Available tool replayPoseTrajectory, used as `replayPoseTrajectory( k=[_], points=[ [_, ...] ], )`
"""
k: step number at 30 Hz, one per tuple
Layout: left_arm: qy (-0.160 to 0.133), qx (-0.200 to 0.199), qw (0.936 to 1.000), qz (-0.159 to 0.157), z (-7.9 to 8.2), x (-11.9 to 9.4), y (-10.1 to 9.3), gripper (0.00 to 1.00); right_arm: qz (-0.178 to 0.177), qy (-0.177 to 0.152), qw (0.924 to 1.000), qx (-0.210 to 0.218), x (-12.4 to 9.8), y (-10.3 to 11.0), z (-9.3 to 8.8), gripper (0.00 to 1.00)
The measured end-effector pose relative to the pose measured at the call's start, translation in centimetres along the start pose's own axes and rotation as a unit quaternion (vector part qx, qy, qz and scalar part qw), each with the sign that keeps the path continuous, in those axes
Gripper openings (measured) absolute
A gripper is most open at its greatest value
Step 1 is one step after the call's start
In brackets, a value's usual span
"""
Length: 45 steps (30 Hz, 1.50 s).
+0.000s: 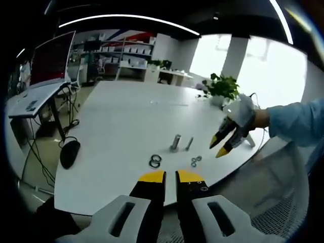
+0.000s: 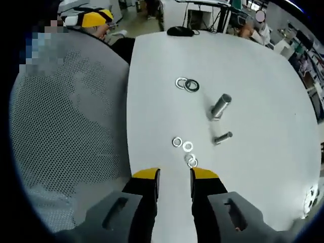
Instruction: Place the washer onto the threaded stud by aligning its center hole with the stud, sliding it down to the base, and recovering from edge contact or off-axis alignment until the washer reaches the visible bottom stop.
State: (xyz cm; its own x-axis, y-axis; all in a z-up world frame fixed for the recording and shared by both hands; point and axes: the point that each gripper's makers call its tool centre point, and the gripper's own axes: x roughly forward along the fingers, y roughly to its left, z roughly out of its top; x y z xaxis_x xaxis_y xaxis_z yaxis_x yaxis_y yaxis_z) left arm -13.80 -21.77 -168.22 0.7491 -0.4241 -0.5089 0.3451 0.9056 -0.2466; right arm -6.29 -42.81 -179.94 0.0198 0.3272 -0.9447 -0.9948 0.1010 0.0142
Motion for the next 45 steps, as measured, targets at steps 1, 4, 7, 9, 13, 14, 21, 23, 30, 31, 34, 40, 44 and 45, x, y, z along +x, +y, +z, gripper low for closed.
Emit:
replayPoseTrajectory(
  k=[1,4,7,9,13,14,21,23,30,31,34,40,44,45],
  points=[
    [0.0,0.0,1.0,0.0,0.0,0.0,0.0,0.05,0.002,0.002,1.0,-0.004,0.2,0.0,0.0,0.25],
    [0.002,0.001,1.0,-0.001,-0.1,0.0,0.0,0.05,0.0,0.007,0.9999,-0.013,0.4,-0.2,-0.1,0.25],
    [0.004,0.001,1.0,0.0,-0.1,0.0,0.0,0.05,-0.002,0.013,0.9994,-0.032,0.8,-0.4,0.1,0.25],
    [0.004,0.001,1.0,0.001,-0.2,-0.1,0.0,0.05,-0.006,0.021,0.9989,-0.042,1.2,-0.7,0.2,0.24],
    [0.004,-0.001,1.0,0.004,-0.2,-0.1,0.1,0.06,-0.002,0.026,0.9982,-0.055,2.1,-0.8,0.5,0.23],
    [0.004,-0.001,1.0,0.004,-0.2,-0.1,0.2,0.06,-0.001,0.027,0.9981,-0.055,2.3,-0.9,0.4,0.22],
    [0.005,0.0,1.0,0.005,-0.2,-0.1,0.3,0.06,0.006,0.044,0.9974,-0.057,3.7,-1.5,-0.4,0.21],
    [0.005,-0.001,1.0,0.007,-0.2,-0.1,0.3,0.06,0.005,0.044,0.9975,-0.055,3.8,-1.8,-0.4,0.21],
    [0.004,-0.001,1.0,0.007,-0.1,0.0,0.3,0.05,0.007,0.048,0.9973,-0.055,4.6,-2.1,-0.6,0.21],
    [0.005,-0.001,1.0,0.007,-0.1,0.0,0.3,0.05,0.007,0.048,0.9973,-0.056,4.7,-2.1,-0.6,0.2],
    [0.003,-0.002,1.0,0.008,-0.1,0.0,0.3,0.05,0.007,0.048,0.9972,-0.058,4.9,-2.3,-0.6,0.2],
    [0.002,-0.003,1.0,0.007,0.0,0.0,0.3,0.05,0.007,0.051,0.9968,-0.06,5.2,-2.6,-0.8,0.18],
    [0.002,-0.003,1.0,0.006,-0.1,0.0,0.3,0.05,0.008,0.048,0.9971,-0.058,5.2,-2.7,-0.6,0.18],
    [0.002,-0.003,1.0,0.006,-0.1,0.0,0.3,0.05,0.007,0.05,0.9968,-0.061,5.3,-2.7,-0.6,0.18]
  ],
)
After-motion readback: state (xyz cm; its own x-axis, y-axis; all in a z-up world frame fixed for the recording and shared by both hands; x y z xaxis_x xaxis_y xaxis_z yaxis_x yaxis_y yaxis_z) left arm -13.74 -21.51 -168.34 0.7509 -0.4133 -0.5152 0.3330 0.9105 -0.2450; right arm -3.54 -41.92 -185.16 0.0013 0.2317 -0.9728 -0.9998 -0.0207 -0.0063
